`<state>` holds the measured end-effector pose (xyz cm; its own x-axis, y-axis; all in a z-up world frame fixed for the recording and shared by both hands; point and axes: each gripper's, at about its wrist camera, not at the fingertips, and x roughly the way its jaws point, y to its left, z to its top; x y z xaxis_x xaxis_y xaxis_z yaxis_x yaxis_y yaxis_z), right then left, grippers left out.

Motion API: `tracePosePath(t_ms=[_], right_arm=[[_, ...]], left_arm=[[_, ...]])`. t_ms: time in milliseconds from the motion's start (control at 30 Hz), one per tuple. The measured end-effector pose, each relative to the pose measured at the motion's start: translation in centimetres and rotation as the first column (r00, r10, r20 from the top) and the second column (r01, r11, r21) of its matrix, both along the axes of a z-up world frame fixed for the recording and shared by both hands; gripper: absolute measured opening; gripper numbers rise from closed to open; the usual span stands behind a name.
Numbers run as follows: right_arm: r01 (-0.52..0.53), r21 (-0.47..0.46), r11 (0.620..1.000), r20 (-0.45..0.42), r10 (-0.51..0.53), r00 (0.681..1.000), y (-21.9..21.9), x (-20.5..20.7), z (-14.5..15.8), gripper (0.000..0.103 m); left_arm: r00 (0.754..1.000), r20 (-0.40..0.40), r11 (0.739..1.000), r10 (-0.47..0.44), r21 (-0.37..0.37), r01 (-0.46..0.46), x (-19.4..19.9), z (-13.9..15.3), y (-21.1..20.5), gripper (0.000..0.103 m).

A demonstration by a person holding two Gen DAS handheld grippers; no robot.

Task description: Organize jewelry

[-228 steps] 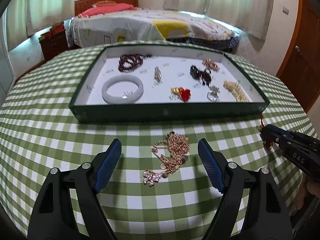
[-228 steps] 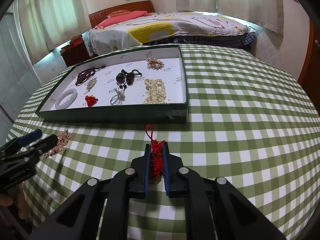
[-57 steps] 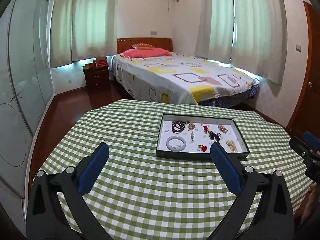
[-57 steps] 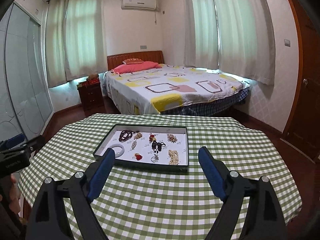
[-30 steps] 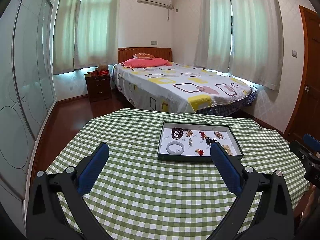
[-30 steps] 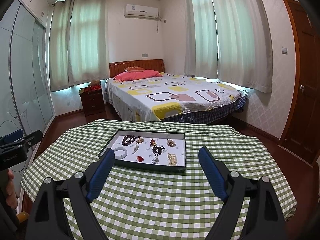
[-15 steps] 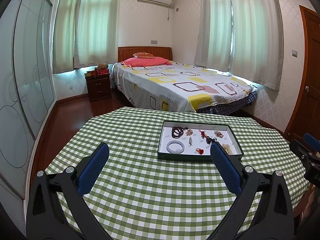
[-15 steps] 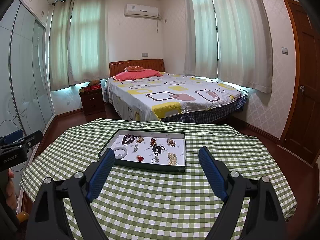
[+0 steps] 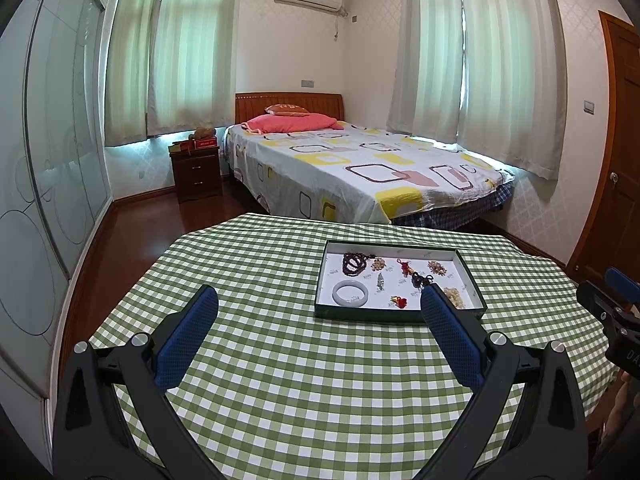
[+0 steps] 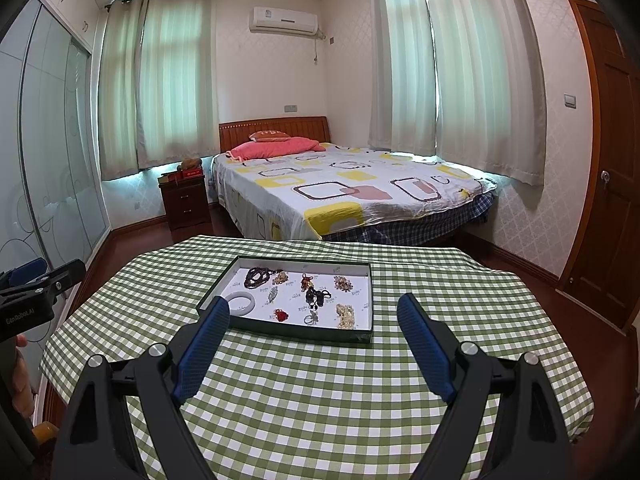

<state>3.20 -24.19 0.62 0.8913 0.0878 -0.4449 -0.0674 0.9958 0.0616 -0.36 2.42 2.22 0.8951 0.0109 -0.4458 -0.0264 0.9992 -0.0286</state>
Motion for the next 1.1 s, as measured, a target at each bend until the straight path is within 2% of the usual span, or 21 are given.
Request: tracePosePath(t_ms=[433,733,867,1100], right_arm=[[-0.002,0.0,1.0,-0.01,0.002,1.0,0.1,-0.1,-0.2,0.083],[-0.003,-0.002,1.0,-0.026,0.003,1.0,0.2,0.2,-0.8,0.083],[-0.006,0.002,1.0,-0.028,0.006,1.0,0.2,0.4,-1.0,0.083],[0.007,0.015,1.0,-0.05,-0.007,0.999,-0.6,1.6,-2.3,0.083]], left_arm=[[0.999,0.022,0.999,-0.024,0.037,0.023,-0.2,0.0,-0.2,0.099],[0.998,0.03,0.998,-0.057,0.004,0.057,0.2,-0.5,0.0,0.099],[0.999,0.03,0.999,-0.042,0.026,0.041,0.8,-0.8,0.0,0.099],[0.998,-0.059,1.0,0.019,0.012,-0.018,4.1,-3.5,1.6,0.099]])
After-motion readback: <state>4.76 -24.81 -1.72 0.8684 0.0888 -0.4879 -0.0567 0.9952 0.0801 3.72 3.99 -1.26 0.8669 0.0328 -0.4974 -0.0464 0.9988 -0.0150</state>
